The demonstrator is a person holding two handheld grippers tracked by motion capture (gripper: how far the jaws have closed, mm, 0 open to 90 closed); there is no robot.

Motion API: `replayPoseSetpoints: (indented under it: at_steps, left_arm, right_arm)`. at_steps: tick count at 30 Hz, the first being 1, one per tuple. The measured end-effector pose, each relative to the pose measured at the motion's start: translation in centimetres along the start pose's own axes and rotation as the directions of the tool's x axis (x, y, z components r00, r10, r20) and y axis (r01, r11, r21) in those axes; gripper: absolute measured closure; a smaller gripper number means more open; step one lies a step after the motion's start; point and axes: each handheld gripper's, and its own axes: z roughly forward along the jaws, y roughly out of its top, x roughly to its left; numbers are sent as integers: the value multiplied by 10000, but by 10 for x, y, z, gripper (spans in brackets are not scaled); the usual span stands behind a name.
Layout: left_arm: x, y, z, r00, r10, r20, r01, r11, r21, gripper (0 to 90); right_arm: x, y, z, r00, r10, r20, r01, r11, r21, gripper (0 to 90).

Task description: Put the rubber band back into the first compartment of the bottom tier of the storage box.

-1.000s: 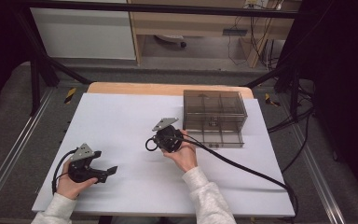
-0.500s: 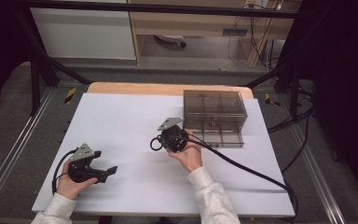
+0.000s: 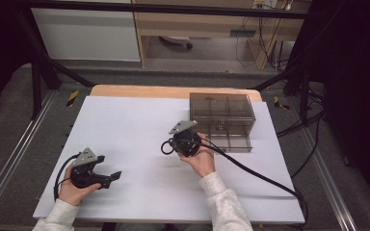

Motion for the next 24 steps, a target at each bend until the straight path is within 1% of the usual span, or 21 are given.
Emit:
replayPoseSetpoints:
  at_steps: [16,24]
  left_arm:
    - [0,0,1,10000,-4,-3,4,10000,12,42]
    - [0,0,0,10000,0,-3,0,10000,13,42]
  right_arm:
    - [-13,-10,-13,9993,274,237,-273,9996,-57,880]
    - [-21,-16,-19,9981,404,459,-400,9991,-102,879]
